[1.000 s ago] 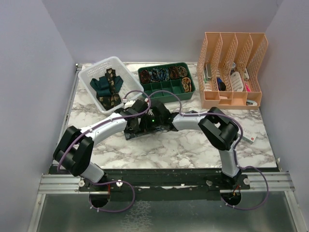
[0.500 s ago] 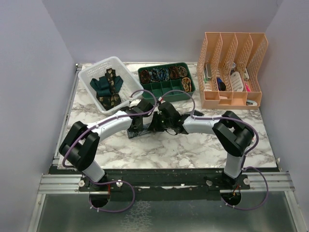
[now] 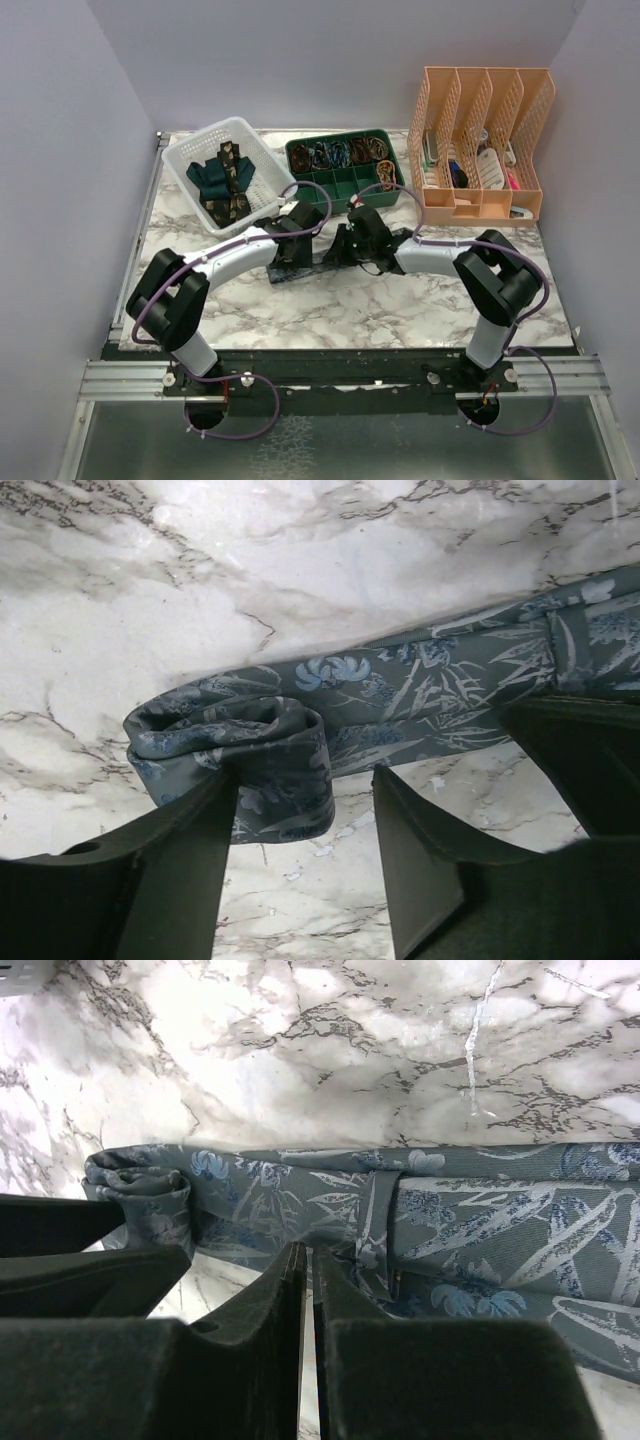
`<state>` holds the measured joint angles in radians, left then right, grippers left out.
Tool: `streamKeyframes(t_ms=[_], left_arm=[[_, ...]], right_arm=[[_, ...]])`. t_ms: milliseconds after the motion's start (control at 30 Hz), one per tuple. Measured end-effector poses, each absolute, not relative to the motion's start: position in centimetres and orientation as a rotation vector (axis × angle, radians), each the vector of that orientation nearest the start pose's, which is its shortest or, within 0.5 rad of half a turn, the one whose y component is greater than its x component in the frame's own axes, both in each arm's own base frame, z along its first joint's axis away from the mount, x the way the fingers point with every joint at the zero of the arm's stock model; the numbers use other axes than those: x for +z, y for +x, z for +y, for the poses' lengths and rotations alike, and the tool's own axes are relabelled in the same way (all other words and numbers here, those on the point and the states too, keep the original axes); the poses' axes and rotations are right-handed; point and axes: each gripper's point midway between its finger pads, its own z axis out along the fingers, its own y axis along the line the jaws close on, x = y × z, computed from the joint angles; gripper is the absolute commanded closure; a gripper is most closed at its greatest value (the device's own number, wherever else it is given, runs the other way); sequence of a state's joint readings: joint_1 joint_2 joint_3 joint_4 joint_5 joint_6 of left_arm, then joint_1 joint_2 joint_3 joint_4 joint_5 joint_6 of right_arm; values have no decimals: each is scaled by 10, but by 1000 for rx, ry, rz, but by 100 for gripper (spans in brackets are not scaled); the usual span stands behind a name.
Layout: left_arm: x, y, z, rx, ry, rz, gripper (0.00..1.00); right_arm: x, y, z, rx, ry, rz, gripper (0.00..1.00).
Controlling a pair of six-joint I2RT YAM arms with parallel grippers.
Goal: Roll the ties
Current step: Roll the tie at the center of the board.
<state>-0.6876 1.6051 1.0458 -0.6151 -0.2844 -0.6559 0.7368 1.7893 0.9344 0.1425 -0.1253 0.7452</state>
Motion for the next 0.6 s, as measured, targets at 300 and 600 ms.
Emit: streamKeyframes(t_ms=[300,600], left_arm=[[85,281,-200,-134,-59,2578,28],[122,282,-156,-194,-263,2434,18]], right_arm=[[67,287,362,1117,-214,2370,68],[103,284,385,1233,-625,2043,20]])
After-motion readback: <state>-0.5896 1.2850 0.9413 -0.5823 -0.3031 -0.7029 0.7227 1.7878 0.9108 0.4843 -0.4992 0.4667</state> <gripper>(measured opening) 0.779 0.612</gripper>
